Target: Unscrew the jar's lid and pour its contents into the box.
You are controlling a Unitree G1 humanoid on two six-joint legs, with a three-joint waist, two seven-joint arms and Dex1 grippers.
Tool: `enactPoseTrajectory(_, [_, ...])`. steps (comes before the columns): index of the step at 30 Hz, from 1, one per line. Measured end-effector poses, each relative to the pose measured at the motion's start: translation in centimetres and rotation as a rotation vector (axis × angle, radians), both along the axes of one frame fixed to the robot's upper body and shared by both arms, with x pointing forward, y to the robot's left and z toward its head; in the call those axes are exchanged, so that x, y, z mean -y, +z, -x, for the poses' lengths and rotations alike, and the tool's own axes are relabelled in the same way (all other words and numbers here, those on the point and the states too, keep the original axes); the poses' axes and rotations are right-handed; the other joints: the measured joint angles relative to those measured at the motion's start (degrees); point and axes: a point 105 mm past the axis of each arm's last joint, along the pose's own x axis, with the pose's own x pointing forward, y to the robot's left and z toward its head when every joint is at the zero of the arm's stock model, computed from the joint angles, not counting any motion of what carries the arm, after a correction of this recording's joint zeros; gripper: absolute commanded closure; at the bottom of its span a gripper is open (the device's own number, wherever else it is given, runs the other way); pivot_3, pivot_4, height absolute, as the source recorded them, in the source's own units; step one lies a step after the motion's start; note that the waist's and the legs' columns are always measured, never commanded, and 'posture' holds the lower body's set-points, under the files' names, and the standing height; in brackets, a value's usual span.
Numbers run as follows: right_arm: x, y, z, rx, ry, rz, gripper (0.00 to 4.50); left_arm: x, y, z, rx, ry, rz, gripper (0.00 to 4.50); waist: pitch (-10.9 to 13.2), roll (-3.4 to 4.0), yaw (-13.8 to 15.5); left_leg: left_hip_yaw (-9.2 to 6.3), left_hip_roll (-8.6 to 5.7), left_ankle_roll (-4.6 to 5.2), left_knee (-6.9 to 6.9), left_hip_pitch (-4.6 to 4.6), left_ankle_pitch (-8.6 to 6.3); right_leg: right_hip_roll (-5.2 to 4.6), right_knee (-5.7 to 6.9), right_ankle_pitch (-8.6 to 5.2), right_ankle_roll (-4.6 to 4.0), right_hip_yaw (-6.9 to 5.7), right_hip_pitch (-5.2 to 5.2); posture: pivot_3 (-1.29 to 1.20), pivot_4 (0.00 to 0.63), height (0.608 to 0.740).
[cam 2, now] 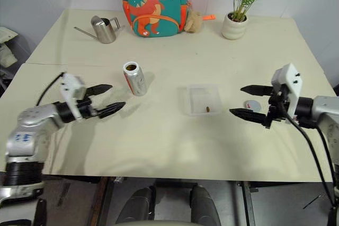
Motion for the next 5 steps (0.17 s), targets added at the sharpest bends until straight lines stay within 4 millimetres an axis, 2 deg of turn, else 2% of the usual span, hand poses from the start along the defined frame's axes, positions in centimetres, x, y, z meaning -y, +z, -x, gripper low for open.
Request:
enactPoseTrajectory(3, [0.6,0.7,0.4,0.013,0.004,0.016,0.00,-2.5,2.4,0.9,0.075,-0.067,0.024,0.02,-0.01,0.01,0.06,0.00,0.02,0.00,-0.01,0.07,0.00,0.00,-0.03,-0.01,-0.15,-0.07,0.07,0.00,0.150,0.740])
enactPoseTrajectory(5, [0.9,0.7,0.5,0.014,0.000,0.012,0.00,-3.3,3.2,1.5,0.106,-0.098,0.032,0.02,-0.05,0.08,0.02,0.02,0.01,0.00,-0.01,0.07,0.00,-0.03,-0.15,-0.02,-0.23,-0.05,0.13,0.00,0.150,0.740])
